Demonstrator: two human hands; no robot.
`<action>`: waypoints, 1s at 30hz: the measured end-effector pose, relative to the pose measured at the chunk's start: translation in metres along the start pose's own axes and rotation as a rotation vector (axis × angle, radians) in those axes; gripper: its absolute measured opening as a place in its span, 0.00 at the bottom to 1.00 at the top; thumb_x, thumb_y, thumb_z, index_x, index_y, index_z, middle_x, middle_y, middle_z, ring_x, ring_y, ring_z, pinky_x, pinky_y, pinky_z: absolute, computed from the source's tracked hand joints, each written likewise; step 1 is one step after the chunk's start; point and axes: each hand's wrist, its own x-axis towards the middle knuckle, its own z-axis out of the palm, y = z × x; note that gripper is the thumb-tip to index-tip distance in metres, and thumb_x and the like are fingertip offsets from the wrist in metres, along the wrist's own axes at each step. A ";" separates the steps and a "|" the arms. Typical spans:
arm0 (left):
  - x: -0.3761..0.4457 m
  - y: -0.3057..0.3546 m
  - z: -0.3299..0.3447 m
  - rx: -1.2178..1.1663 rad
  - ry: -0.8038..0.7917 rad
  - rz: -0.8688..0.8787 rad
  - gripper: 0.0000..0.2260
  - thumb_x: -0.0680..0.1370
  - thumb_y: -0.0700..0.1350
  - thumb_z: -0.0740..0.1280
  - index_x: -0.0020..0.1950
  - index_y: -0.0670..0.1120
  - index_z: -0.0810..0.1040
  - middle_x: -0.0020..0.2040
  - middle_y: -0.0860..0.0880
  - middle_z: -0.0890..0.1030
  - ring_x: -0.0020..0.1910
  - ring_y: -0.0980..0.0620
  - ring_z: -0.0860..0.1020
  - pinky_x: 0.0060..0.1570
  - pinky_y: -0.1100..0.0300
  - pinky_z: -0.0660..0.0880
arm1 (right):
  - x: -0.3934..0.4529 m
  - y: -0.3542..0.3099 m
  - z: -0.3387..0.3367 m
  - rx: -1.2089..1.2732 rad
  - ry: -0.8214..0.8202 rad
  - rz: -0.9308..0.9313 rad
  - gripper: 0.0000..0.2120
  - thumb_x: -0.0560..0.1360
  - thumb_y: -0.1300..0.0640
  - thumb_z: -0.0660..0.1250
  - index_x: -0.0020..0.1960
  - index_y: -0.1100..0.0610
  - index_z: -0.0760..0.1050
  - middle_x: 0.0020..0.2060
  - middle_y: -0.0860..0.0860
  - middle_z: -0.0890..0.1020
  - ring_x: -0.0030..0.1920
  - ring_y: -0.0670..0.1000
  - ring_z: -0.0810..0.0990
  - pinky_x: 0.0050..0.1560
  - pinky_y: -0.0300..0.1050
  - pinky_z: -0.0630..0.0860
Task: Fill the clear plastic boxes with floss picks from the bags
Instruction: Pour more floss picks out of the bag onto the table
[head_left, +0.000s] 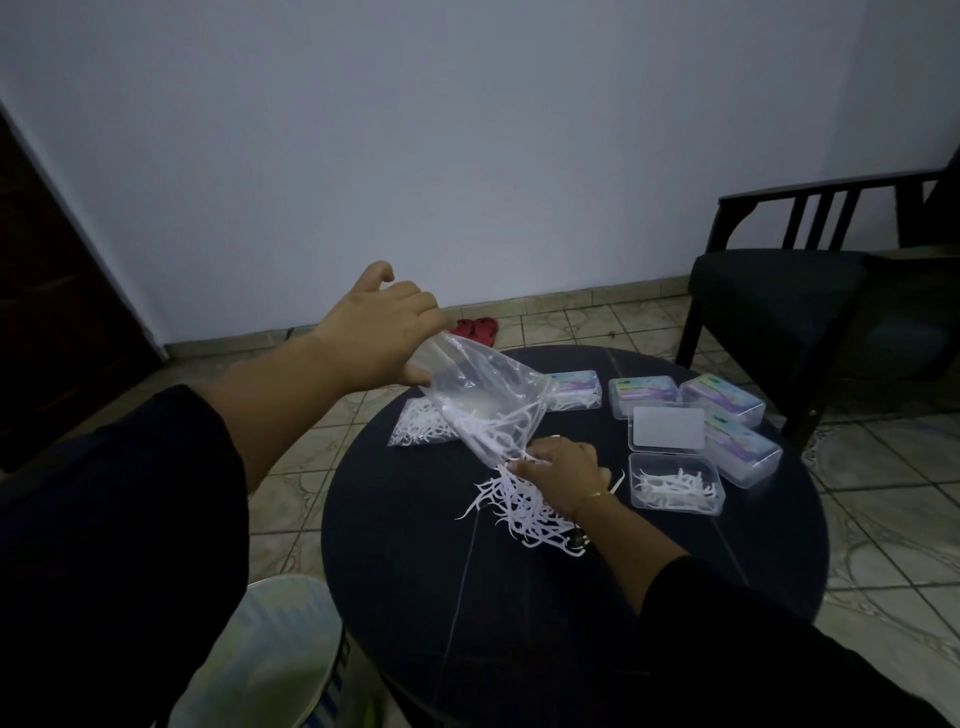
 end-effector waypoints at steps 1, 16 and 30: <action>-0.001 -0.001 0.001 -0.006 -0.005 -0.006 0.29 0.73 0.67 0.62 0.70 0.55 0.66 0.64 0.54 0.74 0.63 0.52 0.71 0.64 0.50 0.53 | 0.000 0.003 0.000 0.023 0.001 0.016 0.07 0.73 0.43 0.67 0.43 0.45 0.77 0.53 0.46 0.78 0.64 0.53 0.65 0.56 0.50 0.60; -0.001 -0.001 0.008 -0.032 0.001 -0.017 0.29 0.72 0.67 0.63 0.70 0.55 0.66 0.64 0.53 0.74 0.63 0.52 0.71 0.64 0.50 0.51 | -0.002 -0.001 -0.003 0.136 0.003 -0.031 0.07 0.70 0.41 0.71 0.43 0.44 0.79 0.55 0.41 0.76 0.65 0.50 0.67 0.61 0.50 0.59; -0.002 0.000 0.013 -0.023 0.002 -0.016 0.29 0.72 0.67 0.63 0.69 0.55 0.66 0.63 0.54 0.75 0.62 0.52 0.71 0.63 0.51 0.52 | -0.003 -0.003 -0.004 -0.012 -0.089 -0.051 0.27 0.68 0.40 0.70 0.65 0.42 0.71 0.71 0.46 0.64 0.72 0.54 0.57 0.65 0.55 0.56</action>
